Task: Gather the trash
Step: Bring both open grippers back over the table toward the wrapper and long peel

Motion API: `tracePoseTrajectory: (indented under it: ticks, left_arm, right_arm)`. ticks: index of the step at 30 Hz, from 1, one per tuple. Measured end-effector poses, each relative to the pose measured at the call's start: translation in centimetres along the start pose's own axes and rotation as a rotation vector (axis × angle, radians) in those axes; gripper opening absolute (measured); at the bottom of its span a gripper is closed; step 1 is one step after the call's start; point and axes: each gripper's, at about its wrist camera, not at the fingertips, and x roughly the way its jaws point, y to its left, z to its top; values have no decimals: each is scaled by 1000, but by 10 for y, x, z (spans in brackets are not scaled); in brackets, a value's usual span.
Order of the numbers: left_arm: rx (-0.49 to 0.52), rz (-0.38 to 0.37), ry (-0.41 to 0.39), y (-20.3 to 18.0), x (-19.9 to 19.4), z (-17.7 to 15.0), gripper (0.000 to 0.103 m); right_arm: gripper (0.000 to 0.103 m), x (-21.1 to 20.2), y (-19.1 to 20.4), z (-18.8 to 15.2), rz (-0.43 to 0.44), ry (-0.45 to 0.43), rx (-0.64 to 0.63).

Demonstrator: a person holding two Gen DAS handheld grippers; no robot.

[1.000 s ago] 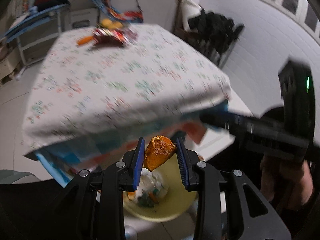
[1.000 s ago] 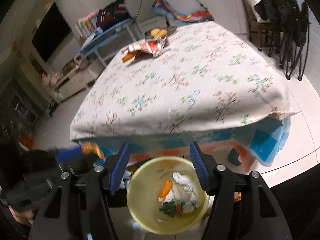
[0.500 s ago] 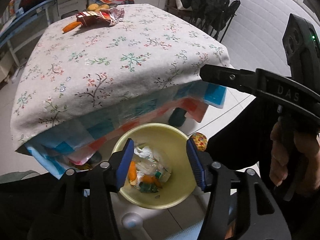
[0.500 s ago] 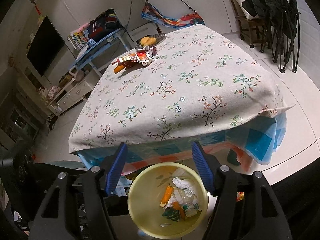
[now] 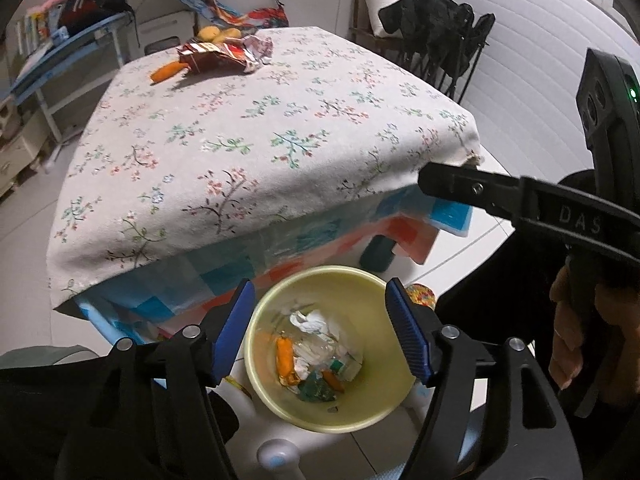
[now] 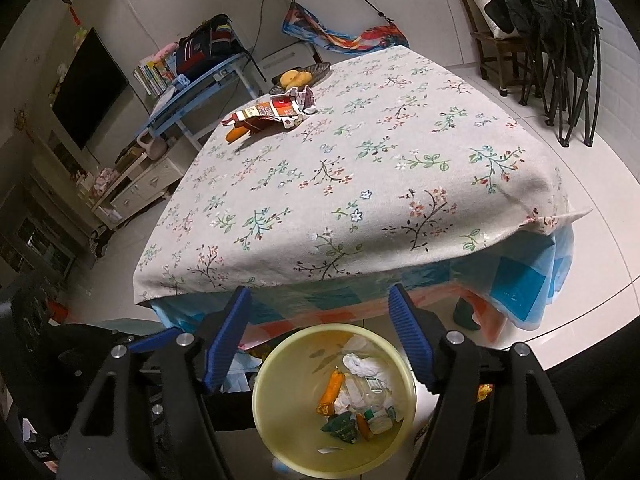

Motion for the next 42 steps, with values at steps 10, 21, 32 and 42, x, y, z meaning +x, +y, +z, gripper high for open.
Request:
tracePoseTrajectory:
  ticks: [10, 21, 32, 42]
  left_arm:
    - [-72, 75, -129, 17, -23, 11, 74]
    - [-272, 221, -293, 89, -54, 56, 83]
    - [-415, 275, -271, 156, -29, 108, 83]
    - [-416, 319, -233, 192, 8, 149, 83]
  right_arm:
    - [71, -4, 9, 2, 8, -14, -25]
    - [75, 9, 39, 31, 22, -35, -161]
    - [75, 46, 53, 68, -12, -24, -271]
    - [76, 100, 84, 115, -44, -20, -427]
